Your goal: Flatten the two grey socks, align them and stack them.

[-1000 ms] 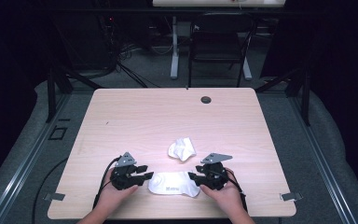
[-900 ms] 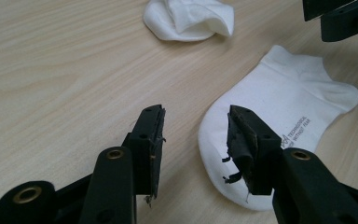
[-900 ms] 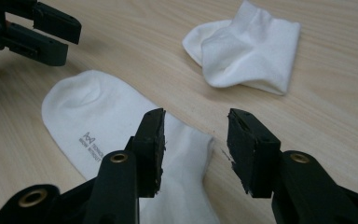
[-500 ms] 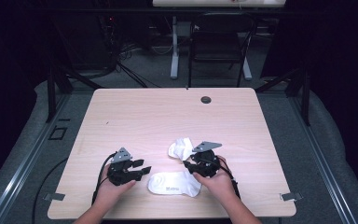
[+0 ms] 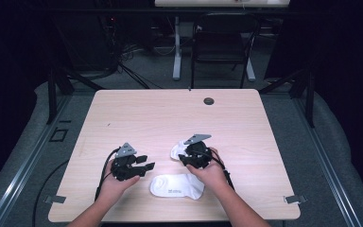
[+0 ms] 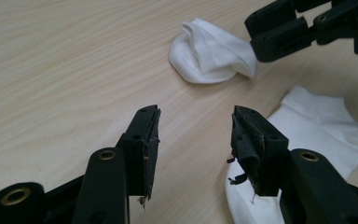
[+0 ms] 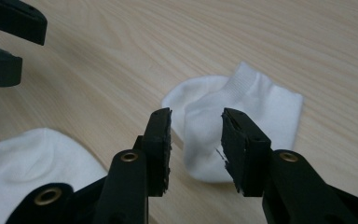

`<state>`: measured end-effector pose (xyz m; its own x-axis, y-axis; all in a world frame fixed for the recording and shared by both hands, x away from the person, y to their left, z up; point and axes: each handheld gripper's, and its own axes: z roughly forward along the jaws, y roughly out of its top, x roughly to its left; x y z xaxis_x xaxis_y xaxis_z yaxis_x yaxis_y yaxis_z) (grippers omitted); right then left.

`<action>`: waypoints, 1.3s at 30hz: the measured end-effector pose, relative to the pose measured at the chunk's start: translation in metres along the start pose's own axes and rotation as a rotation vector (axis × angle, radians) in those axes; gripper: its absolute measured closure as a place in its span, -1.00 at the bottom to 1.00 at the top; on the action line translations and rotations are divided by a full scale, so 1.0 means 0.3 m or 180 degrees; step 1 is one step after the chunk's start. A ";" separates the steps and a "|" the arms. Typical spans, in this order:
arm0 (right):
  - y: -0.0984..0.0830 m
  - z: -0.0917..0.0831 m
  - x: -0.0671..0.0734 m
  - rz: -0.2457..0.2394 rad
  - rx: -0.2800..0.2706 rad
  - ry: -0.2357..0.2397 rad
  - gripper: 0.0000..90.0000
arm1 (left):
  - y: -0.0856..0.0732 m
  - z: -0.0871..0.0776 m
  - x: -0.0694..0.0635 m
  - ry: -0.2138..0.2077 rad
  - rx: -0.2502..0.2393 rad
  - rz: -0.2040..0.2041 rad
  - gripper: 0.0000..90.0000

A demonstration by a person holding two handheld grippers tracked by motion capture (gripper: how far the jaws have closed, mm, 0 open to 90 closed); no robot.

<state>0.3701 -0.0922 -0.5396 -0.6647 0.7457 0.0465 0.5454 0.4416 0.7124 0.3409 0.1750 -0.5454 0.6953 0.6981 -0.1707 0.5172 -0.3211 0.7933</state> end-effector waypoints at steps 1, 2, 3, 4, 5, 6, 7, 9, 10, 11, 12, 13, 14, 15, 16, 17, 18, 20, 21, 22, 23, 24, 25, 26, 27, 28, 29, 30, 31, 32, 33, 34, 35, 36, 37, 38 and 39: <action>0.000 0.000 0.000 0.0000 0.0000 0.0000 0.37 | 0.009 0.007 0.003 0.0012 0.0012 -0.0007 0.15; 0.004 0.011 0.000 0.0002 0.0019 0.0000 0.35 | 0.018 0.013 0.006 0.0027 0.0024 0.0011 0.16; 0.010 0.028 -0.002 0.0036 0.0019 -0.0002 0.33 | 0.034 0.027 0.011 0.0038 0.0029 0.0011 0.19; 0.010 0.028 -0.002 0.0036 0.0019 -0.0002 0.33 | 0.034 0.027 0.011 0.0038 0.0029 0.0011 0.19; 0.015 0.043 -0.004 0.0054 0.0030 0.0027 0.30 | 0.048 0.040 0.017 0.0027 0.0028 0.0010 0.19; 0.015 0.043 -0.004 0.0054 0.0030 0.0027 0.30 | 0.048 0.040 0.017 0.0027 0.0028 0.0010 0.19; 0.018 0.059 -0.004 0.0011 0.0067 0.0005 0.26 | 0.055 0.046 0.018 0.0041 0.0032 0.0014 0.19; 0.018 0.076 -0.005 0.0020 0.0155 0.0018 0.22 | 0.073 0.059 0.020 0.0036 0.0031 0.0031 0.19; 0.018 0.076 -0.005 0.0020 0.0155 0.0018 0.22 | 0.073 0.059 0.020 0.0036 0.0031 0.0031 0.19; 0.018 0.086 -0.004 0.0042 0.0162 0.0019 0.21 | 0.080 0.063 0.021 0.0044 0.0023 0.0040 0.19; 0.017 0.095 -0.004 0.0026 0.0184 0.0010 0.22 | 0.082 0.064 0.021 0.0038 0.0000 0.0032 0.19; 0.016 0.104 -0.004 0.0005 0.0207 -0.0026 0.28 | 0.084 0.068 0.023 0.0033 -0.0029 0.0033 0.18; 0.015 0.108 -0.005 -0.0007 0.0236 -0.0070 0.35 | 0.089 0.076 0.025 0.0068 0.0015 0.0039 0.18; 0.015 0.108 -0.005 -0.0007 0.0236 -0.0070 0.35 | 0.089 0.076 0.025 0.0068 0.0015 0.0039 0.18; 0.013 0.112 -0.006 0.0027 0.0240 -0.0083 0.42 | 0.090 0.081 0.026 0.0049 0.0040 0.0033 0.18; 0.011 0.117 -0.011 0.0046 0.0305 -0.0112 0.53 | 0.095 0.089 0.027 0.0040 0.0049 0.0029 0.18; 0.010 0.118 -0.012 0.0052 0.0323 -0.0131 0.59 | 0.098 0.091 0.027 0.0047 0.0048 0.0042 0.18; 0.009 0.119 -0.013 0.0051 0.0330 -0.0150 0.64 | 0.102 0.093 0.028 0.0045 0.0042 0.0048 0.18; 0.007 0.123 -0.012 0.0084 0.0298 -0.0163 0.71 | 0.106 0.096 0.027 0.0045 0.0034 0.0032 0.18; 0.007 0.121 -0.014 0.0094 0.0315 -0.0145 0.78 | 0.110 0.097 0.027 0.0040 0.0035 0.0047 0.18; 0.007 0.117 -0.017 0.0117 0.0325 -0.0168 0.85 | 0.120 0.100 0.023 0.0062 0.0025 0.0043 0.18; 0.008 0.114 -0.017 0.0155 0.0311 -0.0148 0.89 | 0.120 0.100 0.023 0.0062 0.0025 0.0043 0.18; 0.008 0.114 -0.017 0.0155 0.0311 -0.0148 0.89 | 0.123 0.100 0.024 0.0033 -0.0003 0.0058 0.18; 0.012 0.105 -0.019 0.0217 0.0280 -0.0129 0.92 | 0.125 0.103 0.025 0.0034 -0.0029 0.0058 0.18; 0.014 0.100 -0.021 0.0225 0.0269 -0.0128 0.92 | 0.129 0.111 0.024 0.0039 0.0033 0.0043 0.18; 0.015 0.096 -0.019 0.0278 0.0212 -0.0114 0.92 | 0.129 0.111 0.024 0.0039 0.0033 0.0043 0.18; 0.017 0.090 -0.021 0.0293 0.0187 -0.0117 0.92 | 0.132 0.118 0.024 0.0054 0.0058 0.0065 0.18; 0.017 0.090 -0.021 0.0293 0.0187 -0.0117 0.92 | 0.132 0.118 0.024 0.0054 0.0058 0.0065 0.18; 0.019 0.082 -0.022 0.0316 0.0162 -0.0111 0.93 | 0.134 0.122 0.023 0.0063 0.0057 0.0059 0.18; 0.020 0.078 -0.021 0.0378 0.0076 -0.0096 0.93 | 0.136 0.126 0.023 0.0071 0.0073 0.0093 0.18; 0.025 0.059 -0.023 0.0407 0.0077 -0.0056 0.93 | 0.137 0.137 0.020 0.0078 0.0085 0.0084 0.18; 0.025 0.059 -0.023 0.0407 0.0077 -0.0056 0.93 | 0.137 0.137 0.020 0.0078 0.0085 0.0084 0.18; 0.027 0.052 -0.023 0.0421 0.0048 -0.0045 0.93 | 0.138 0.143 0.019 0.0072 0.0101 0.0095 0.18; 0.029 0.046 -0.022 0.0429 0.0031 -0.0031 0.93 | 0.139 0.150 0.018 0.0074 0.0107 0.0099 0.18; 0.030 0.041 -0.021 0.0428 0.0014 -0.0026 0.93 | 0.139 0.157 0.017 0.0068 0.0110 0.0093 0.18; 0.031 0.036 -0.021 0.0417 -0.0002 -0.0022 0.93 | 0.139 0.164 0.016 0.0069 0.0127 0.0096 0.18; 0.032 0.028 -0.018 0.0436 -0.0018 -0.0020 0.93 | 0.138 0.177 0.016 0.0068 0.0143 0.0084 0.18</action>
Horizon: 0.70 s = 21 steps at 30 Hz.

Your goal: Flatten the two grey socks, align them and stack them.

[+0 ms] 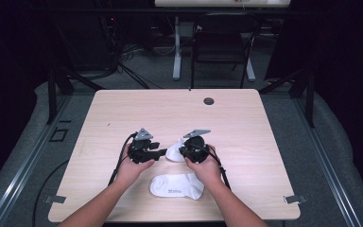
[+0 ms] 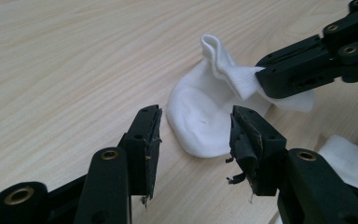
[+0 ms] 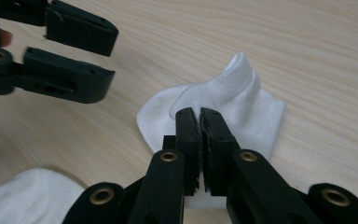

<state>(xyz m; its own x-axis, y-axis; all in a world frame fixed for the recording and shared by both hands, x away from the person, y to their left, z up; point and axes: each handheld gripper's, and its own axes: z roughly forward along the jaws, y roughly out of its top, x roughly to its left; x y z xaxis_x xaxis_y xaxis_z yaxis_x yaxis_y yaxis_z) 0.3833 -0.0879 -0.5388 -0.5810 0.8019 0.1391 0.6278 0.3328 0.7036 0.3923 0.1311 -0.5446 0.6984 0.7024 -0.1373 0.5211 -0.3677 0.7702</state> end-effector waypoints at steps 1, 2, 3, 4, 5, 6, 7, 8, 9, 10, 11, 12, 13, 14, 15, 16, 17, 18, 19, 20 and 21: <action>0.000 0.000 0.000 0.0000 0.0000 0.0000 0.93 | 0.000 0.000 0.000 0.0000 0.0000 0.0000 0.18; 0.001 -0.004 0.000 0.0003 -0.0011 0.0009 0.93 | -0.001 0.006 0.000 -0.0006 0.0012 -0.0003 0.18; 0.000 -0.007 0.000 0.0013 -0.0030 0.0009 0.93 | -0.001 0.013 0.000 -0.0012 0.0029 0.0000 0.18; 0.001 -0.015 0.000 0.0020 -0.0062 0.0009 0.93 | -0.001 0.020 0.000 -0.0013 0.0037 -0.0003 0.19; 0.001 -0.015 0.000 0.0020 -0.0062 0.0009 0.93 | -0.002 0.028 -0.002 -0.0013 0.0037 0.0001 0.19; 0.002 -0.024 -0.002 0.0027 -0.0079 0.0026 0.93 | -0.002 0.042 -0.002 -0.0014 0.0063 0.0004 0.20; 0.002 -0.024 -0.002 0.0027 -0.0079 0.0026 0.93 | -0.002 0.042 -0.002 -0.0014 0.0063 0.0004 0.21; 0.003 -0.029 -0.002 0.0042 -0.0087 0.0040 0.93 | -0.002 0.051 -0.002 -0.0006 0.0068 0.0017 0.21; 0.003 -0.033 -0.003 0.0048 -0.0101 0.0043 0.93 | -0.003 0.059 -0.002 0.0004 0.0093 0.0021 0.21; 0.003 -0.041 -0.004 0.0058 -0.0110 0.0064 0.93 | -0.006 0.073 -0.001 0.0024 0.0114 0.0010 0.22; 0.003 -0.041 -0.004 0.0058 -0.0110 0.0064 0.93 | -0.006 0.073 -0.001 0.0024 0.0114 0.0010 0.22; 0.003 -0.047 -0.004 0.0051 -0.0131 0.0066 0.93 | -0.009 0.086 0.002 0.0033 0.0159 0.0003 0.22; 0.003 -0.047 -0.004 0.0051 -0.0131 0.0066 0.93 | -0.009 0.086 0.002 0.0033 0.0159 0.0003 0.23; 0.003 -0.049 -0.005 0.0053 -0.0144 0.0069 0.93 | -0.011 0.092 0.004 0.0052 0.0168 0.0002 0.23; 0.003 -0.052 -0.005 0.0056 -0.0155 0.0072 0.93 | -0.014 0.098 0.004 0.0058 0.0175 -0.0016 0.23; 0.002 -0.058 -0.006 0.0062 -0.0146 0.0075 0.93 | -0.016 0.100 0.005 0.0054 0.0201 -0.0013 0.23; 0.002 -0.058 -0.006 0.0062 -0.0146 0.0075 0.93 | -0.019 0.104 0.005 0.0060 0.0191 -0.0015 0.23; 0.001 -0.061 -0.008 0.0048 -0.0175 0.0078 0.93 | -0.023 0.110 0.005 0.0059 0.0178 -0.0020 0.24; 0.000 -0.063 -0.008 0.0053 -0.0168 0.0081 0.93 | -0.024 0.110 0.006 0.0055 0.0198 -0.0015 0.25; 0.000 -0.063 -0.008 0.0053 -0.0168 0.0081 0.93 | -0.024 0.110 0.006 0.0055 0.0198 -0.0015 0.25; 0.000 -0.063 -0.008 0.0054 -0.0168 0.0077 0.93 | -0.025 0.112 0.005 0.0058 0.0199 -0.0018 0.25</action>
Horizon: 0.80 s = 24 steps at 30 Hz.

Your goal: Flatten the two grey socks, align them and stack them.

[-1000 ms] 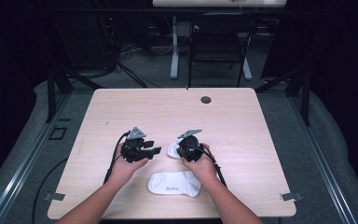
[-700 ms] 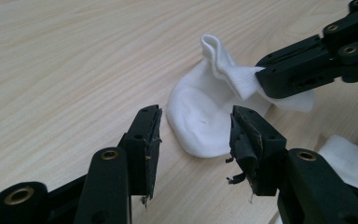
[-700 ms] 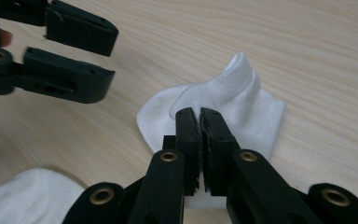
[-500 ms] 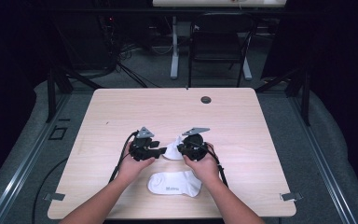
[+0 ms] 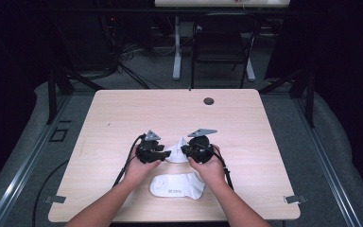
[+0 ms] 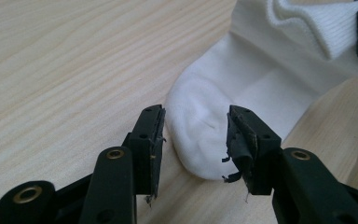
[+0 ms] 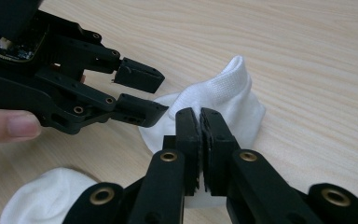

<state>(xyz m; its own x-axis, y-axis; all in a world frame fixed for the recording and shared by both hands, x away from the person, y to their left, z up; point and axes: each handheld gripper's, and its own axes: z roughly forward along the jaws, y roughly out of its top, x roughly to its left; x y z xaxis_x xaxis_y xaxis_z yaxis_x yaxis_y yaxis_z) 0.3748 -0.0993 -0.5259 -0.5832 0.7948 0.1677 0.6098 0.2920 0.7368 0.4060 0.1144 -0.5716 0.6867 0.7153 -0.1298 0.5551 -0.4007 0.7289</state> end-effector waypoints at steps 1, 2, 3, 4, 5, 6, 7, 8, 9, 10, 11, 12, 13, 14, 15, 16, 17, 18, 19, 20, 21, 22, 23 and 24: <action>0.000 -0.001 0.000 0.0001 -0.0001 -0.0002 0.93 | -0.001 0.003 -0.001 0.0007 -0.0018 -0.0011 0.26; -0.001 -0.002 0.000 0.0006 -0.0008 -0.0007 0.93 | -0.001 0.005 -0.001 0.0020 -0.0013 -0.0004 0.28; -0.001 -0.004 -0.001 0.0002 0.0002 0.0001 0.93 | -0.002 0.006 -0.001 0.0016 0.0009 0.0006 0.29; -0.003 -0.004 0.000 0.0005 -0.0018 0.0003 0.93 | -0.002 0.008 0.000 0.0026 0.0014 0.0009 0.33; -0.003 -0.004 0.000 0.0005 -0.0018 0.0003 0.93 | -0.004 0.011 0.000 0.0036 0.0012 0.0009 0.33; -0.004 -0.005 0.001 0.0012 -0.0021 0.0011 0.93 | -0.004 0.011 0.002 0.0036 0.0016 0.0013 0.35; -0.005 -0.006 0.001 0.0015 -0.0015 0.0016 0.93 | -0.006 0.012 0.000 0.0044 0.0005 -0.0017 0.40; -0.007 -0.006 0.002 0.0008 -0.0019 0.0018 0.93 | -0.007 0.012 0.001 0.0052 0.0007 -0.0017 0.44; -0.008 -0.006 0.002 0.0007 -0.0020 0.0014 0.93 | -0.008 0.013 0.000 0.0059 0.0006 -0.0014 0.48; -0.011 -0.004 0.001 -0.0003 -0.0032 0.0017 0.93 | -0.008 0.014 -0.002 0.0071 0.0005 0.0004 0.55; -0.013 -0.005 0.000 0.0004 -0.0025 0.0019 0.93 | -0.009 0.016 -0.005 0.0073 0.0009 0.0003 0.59; -0.013 -0.005 0.000 0.0004 -0.0025 0.0019 0.93 | -0.008 0.015 -0.005 0.0064 0.0036 0.0018 0.59; -0.015 -0.005 0.000 0.0024 -0.0028 0.0027 0.93 | -0.011 0.019 -0.009 0.0091 0.0052 0.0038 0.67; -0.015 -0.005 0.000 0.0024 -0.0028 0.0027 0.93 | -0.011 0.019 -0.009 0.0091 0.0052 0.0038 0.69; -0.018 -0.008 -0.001 0.0015 -0.0050 0.0021 0.93 | -0.013 0.020 -0.009 0.0098 0.0094 0.0061 0.72; -0.018 -0.008 -0.001 0.0015 -0.0050 0.0021 0.93 | -0.013 0.020 -0.009 0.0098 0.0094 0.0061 0.74; -0.019 -0.011 -0.003 0.0000 -0.0041 0.0028 0.93 | -0.015 0.021 -0.010 0.0107 0.0093 0.0058 0.74; -0.022 -0.014 -0.004 0.0024 -0.0053 0.0020 0.93 | -0.016 0.019 -0.011 0.0126 0.0085 0.0077 0.78; -0.022 -0.017 -0.006 0.0020 -0.0050 0.0031 0.93 | -0.017 0.019 -0.013 0.0130 0.0087 0.0083 0.81; -0.022 -0.017 -0.006 0.0020 -0.0050 0.0031 0.93 | -0.017 0.019 -0.013 0.0130 0.0087 0.0083 0.83; -0.023 -0.021 -0.010 -0.0001 -0.0064 0.0024 0.93 | -0.019 0.018 -0.015 0.0129 0.0091 0.0110 0.85; -0.023 -0.021 -0.010 -0.0001 -0.0064 0.0024 0.93 | -0.019 0.018 -0.015 0.0129 0.0091 0.0110 0.87; -0.023 -0.025 -0.011 -0.0002 -0.0073 0.0031 0.93 | -0.019 0.017 -0.016 0.0122 0.0110 0.0142 0.89; -0.023 -0.025 -0.011 -0.0002 -0.0073 0.0031 0.93 | -0.019 0.017 -0.016 0.0122 0.0110 0.0142 0.90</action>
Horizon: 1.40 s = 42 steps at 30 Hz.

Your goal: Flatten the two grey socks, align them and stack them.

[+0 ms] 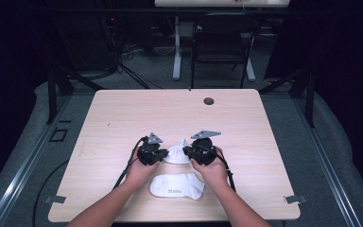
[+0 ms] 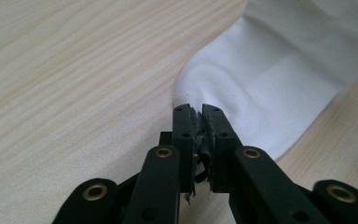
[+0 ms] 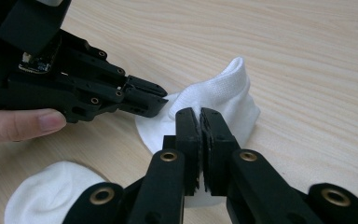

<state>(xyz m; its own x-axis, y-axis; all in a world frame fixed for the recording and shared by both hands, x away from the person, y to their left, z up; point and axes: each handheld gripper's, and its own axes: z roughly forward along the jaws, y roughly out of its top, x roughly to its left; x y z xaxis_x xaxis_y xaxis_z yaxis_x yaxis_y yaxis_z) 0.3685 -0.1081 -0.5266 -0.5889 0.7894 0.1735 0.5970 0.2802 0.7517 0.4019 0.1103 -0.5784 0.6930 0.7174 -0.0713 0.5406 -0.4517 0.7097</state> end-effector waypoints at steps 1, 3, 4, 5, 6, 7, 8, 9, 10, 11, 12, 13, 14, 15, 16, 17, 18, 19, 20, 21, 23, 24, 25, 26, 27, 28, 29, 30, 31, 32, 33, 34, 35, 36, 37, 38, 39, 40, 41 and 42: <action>-0.002 -0.005 0.000 0.0008 -0.0014 0.0001 0.93 | 0.000 -0.001 0.000 -0.0004 0.0005 0.0013 0.91; -0.004 -0.007 -0.002 -0.0008 -0.0022 -0.0004 0.93 | 0.000 -0.001 0.000 -0.0006 0.0009 0.0015 0.91; -0.007 -0.010 -0.002 0.0000 -0.0026 -0.0013 0.93 | -0.001 -0.002 0.001 -0.0007 0.0014 0.0015 0.92; -0.010 -0.012 -0.004 0.0000 -0.0037 -0.0016 0.93 | -0.001 -0.004 0.003 0.0002 0.0015 0.0015 0.92; -0.014 -0.014 -0.008 -0.0007 -0.0042 -0.0014 0.93 | -0.002 -0.005 0.005 0.0003 0.0019 0.0017 0.92; -0.017 -0.017 -0.011 -0.0005 -0.0029 -0.0025 0.93 | -0.004 -0.007 0.008 0.0001 0.0021 0.0017 0.93; -0.021 -0.019 -0.016 -0.0007 -0.0030 -0.0021 0.93 | -0.005 -0.008 0.009 0.0007 0.0017 0.0006 0.93; -0.031 -0.023 -0.024 0.0016 -0.0039 -0.0032 0.93 | -0.008 -0.011 0.014 0.0005 0.0021 -0.0007 0.93; -0.031 -0.023 -0.024 0.0016 -0.0039 -0.0032 0.93 | -0.008 -0.011 0.014 0.0005 0.0021 -0.0007 0.94; -0.040 -0.029 -0.034 0.0042 -0.0037 -0.0043 0.93 | -0.009 -0.014 0.017 0.0014 0.0029 -0.0006 0.94; -0.040 -0.029 -0.034 0.0042 -0.0037 -0.0043 0.93 | -0.009 -0.014 0.017 0.0014 0.0029 -0.0006 0.94; -0.049 -0.033 -0.045 0.0055 -0.0028 -0.0061 0.93 | -0.012 -0.015 0.017 0.0015 0.0013 -0.0020 0.94; -0.049 -0.033 -0.045 0.0055 -0.0028 -0.0061 0.93 | -0.012 -0.015 0.017 0.0015 0.0013 -0.0020 0.94; -0.055 -0.036 -0.051 0.0055 -0.0028 -0.0063 0.93 | -0.012 -0.016 0.019 0.0010 0.0017 -0.0024 0.94; -0.061 -0.038 -0.057 0.0063 -0.0030 -0.0083 0.93 | -0.013 -0.017 0.020 0.0010 0.0015 -0.0032 0.94; -0.067 -0.040 -0.063 0.0073 -0.0023 -0.0092 0.93 | -0.014 -0.018 0.021 0.0011 0.0015 -0.0027 0.94; -0.074 -0.041 -0.069 0.0085 -0.0031 -0.0117 0.93 | -0.015 -0.019 0.022 0.0009 0.0018 -0.0030 0.94; -0.081 -0.043 -0.075 0.0092 -0.0008 -0.0127 0.93 | -0.016 -0.020 0.023 0.0008 0.0016 -0.0037 0.94; -0.087 -0.044 -0.081 0.0096 0.0015 -0.0136 0.93 | -0.017 -0.021 0.023 0.0013 0.0014 -0.0040 0.94; -0.094 -0.044 -0.088 0.0087 0.0033 -0.0136 0.93 | -0.018 -0.023 0.025 0.0009 0.0020 -0.0035 0.94; -0.111 -0.046 -0.101 0.0123 0.0069 -0.0174 0.93 | -0.022 -0.027 0.029 0.0003 0.0018 -0.0058 0.94; -0.116 -0.045 -0.105 0.0138 0.0082 -0.0196 0.93 | -0.023 -0.028 0.030 -0.0003 0.0019 -0.0063 0.94; -0.122 -0.044 -0.110 0.0140 0.0095 -0.0219 0.92 | -0.024 -0.030 0.031 -0.0001 0.0026 -0.0057 0.94; -0.128 -0.042 -0.116 0.0147 0.0100 -0.0232 0.92 | -0.024 -0.031 0.032 0.0003 0.0032 -0.0053 0.95; -0.135 -0.039 -0.122 0.0169 0.0120 -0.0228 0.92 | -0.024 -0.032 0.032 -0.0002 0.0034 -0.0053 0.95; -0.135 -0.039 -0.122 0.0169 0.0120 -0.0228 0.92 | -0.024 -0.032 0.032 -0.0002 0.0034 -0.0053 0.95; -0.146 -0.032 -0.132 0.0201 0.0190 -0.0241 0.92 | -0.025 -0.033 0.032 -0.0008 0.0035 -0.0061 0.95; -0.146 -0.032 -0.132 0.0201 0.0190 -0.0241 0.92 | -0.025 -0.033 0.032 -0.0008 0.0035 -0.0061 0.95; -0.151 -0.029 -0.136 0.0215 0.0222 -0.0247 0.92 | -0.026 -0.033 0.032 -0.0005 0.0036 -0.0060 0.95; -0.153 -0.025 -0.139 0.0216 0.0250 -0.0236 0.92 | -0.026 -0.033 0.032 -0.0005 0.0036 -0.0048 0.95; -0.157 -0.020 -0.142 0.0198 0.0282 -0.0249 0.91 | -0.026 -0.034 0.032 -0.0007 0.0039 -0.0047 0.95; -0.159 -0.018 -0.142 0.0199 0.0300 -0.0252 0.91 | -0.026 -0.034 0.032 -0.0007 0.0040 -0.0047 0.95; -0.161 -0.015 -0.143 0.0195 0.0299 -0.0256 0.90 | -0.026 -0.034 0.031 -0.0007 0.0039 -0.0057 0.95; -0.161 -0.015 -0.143 0.0195 0.0299 -0.0256 0.90 | -0.026 -0.034 0.031 -0.0007 0.0039 -0.0057 0.95; -0.163 -0.015 -0.143 0.0194 0.0319 -0.0269 0.87 | -0.027 -0.035 0.031 -0.0005 0.0044 -0.0052 0.95; -0.170 -0.012 -0.147 0.0218 0.0358 -0.0252 0.79 | -0.027 -0.037 0.032 0.0004 0.0052 -0.0043 0.95; -0.173 -0.015 -0.150 0.0234 0.0357 -0.0280 0.77 | -0.028 -0.038 0.033 0.0004 0.0049 -0.0060 0.95; -0.176 -0.019 -0.152 0.0264 0.0339 -0.0267 0.74 | -0.029 -0.040 0.034 0.0010 0.0055 -0.0045 0.95; -0.176 -0.019 -0.152 0.0264 0.0339 -0.0267 0.74 | -0.029 -0.040 0.034 0.0010 0.0055 -0.0045 0.94; -0.175 -0.025 -0.154 0.0262 0.0325 -0.0268 0.71 | -0.030 -0.041 0.035 0.0010 0.0056 -0.0049 0.94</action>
<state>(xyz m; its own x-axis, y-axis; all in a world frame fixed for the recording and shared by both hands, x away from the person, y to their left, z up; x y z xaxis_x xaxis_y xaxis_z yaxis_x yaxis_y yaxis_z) 0.3602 -0.1633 -0.5695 -0.4905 0.8538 0.1745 0.6961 0.2635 0.6678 0.3985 0.1285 -0.5769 0.6831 0.7260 -0.0800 0.5596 -0.4498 0.6960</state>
